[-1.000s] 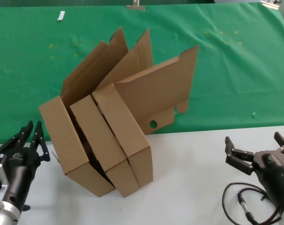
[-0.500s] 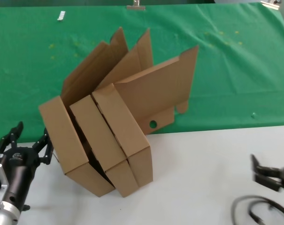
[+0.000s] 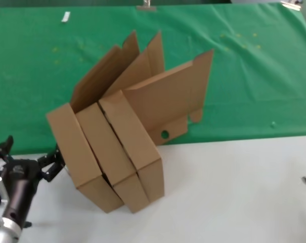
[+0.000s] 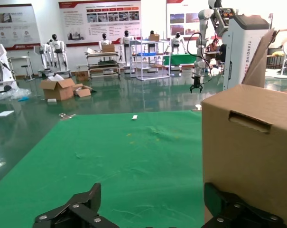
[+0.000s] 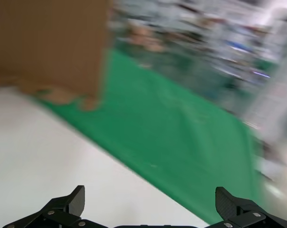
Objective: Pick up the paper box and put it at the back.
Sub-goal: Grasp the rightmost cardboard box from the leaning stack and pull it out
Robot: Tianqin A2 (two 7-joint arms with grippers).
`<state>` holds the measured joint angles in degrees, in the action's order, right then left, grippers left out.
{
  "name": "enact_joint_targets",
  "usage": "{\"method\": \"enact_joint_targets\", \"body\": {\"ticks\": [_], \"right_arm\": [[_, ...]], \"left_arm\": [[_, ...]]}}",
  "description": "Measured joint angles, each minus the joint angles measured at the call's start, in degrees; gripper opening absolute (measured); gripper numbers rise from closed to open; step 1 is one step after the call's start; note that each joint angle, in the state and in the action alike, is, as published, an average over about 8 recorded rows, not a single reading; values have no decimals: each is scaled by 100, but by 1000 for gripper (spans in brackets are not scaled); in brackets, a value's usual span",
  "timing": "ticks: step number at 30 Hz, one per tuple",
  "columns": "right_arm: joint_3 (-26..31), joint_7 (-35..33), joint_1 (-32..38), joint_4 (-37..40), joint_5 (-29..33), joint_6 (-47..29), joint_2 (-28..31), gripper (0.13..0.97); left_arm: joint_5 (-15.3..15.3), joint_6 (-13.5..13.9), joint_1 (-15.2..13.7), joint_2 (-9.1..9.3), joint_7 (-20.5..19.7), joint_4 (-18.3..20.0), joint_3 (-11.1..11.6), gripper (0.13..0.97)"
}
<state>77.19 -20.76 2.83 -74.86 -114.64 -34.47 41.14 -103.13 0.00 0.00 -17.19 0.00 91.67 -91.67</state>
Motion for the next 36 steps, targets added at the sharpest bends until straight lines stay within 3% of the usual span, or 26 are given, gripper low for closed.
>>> {"method": "enact_joint_targets", "body": {"ticks": [4, 9, 19, 28, 36], "right_arm": [[974, -704, 884, 785, -391, -1041, 453, 966], [2329, -1513, 2165, 1886, -927, -2391, 604, 966], [4760, -2838, 4541, 4423, -1747, -4799, -133, 966], [6269, -3659, 5714, 6316, -2301, -5458, -1246, 962], [6455, -3891, 6147, 7024, -2100, -5536, -1890, 939]], "left_arm": [[0, 0, 0, 0, 0, 0, 0, 725], [0, 0, 0, 0, 0, 0, 0, 812], [0, 0, 0, 0, -1, 0, 0, 927], [2, 0, 0, 0, -1, 0, 0, 965], [1, 0, 0, 0, -1, 0, 0, 965]]}}
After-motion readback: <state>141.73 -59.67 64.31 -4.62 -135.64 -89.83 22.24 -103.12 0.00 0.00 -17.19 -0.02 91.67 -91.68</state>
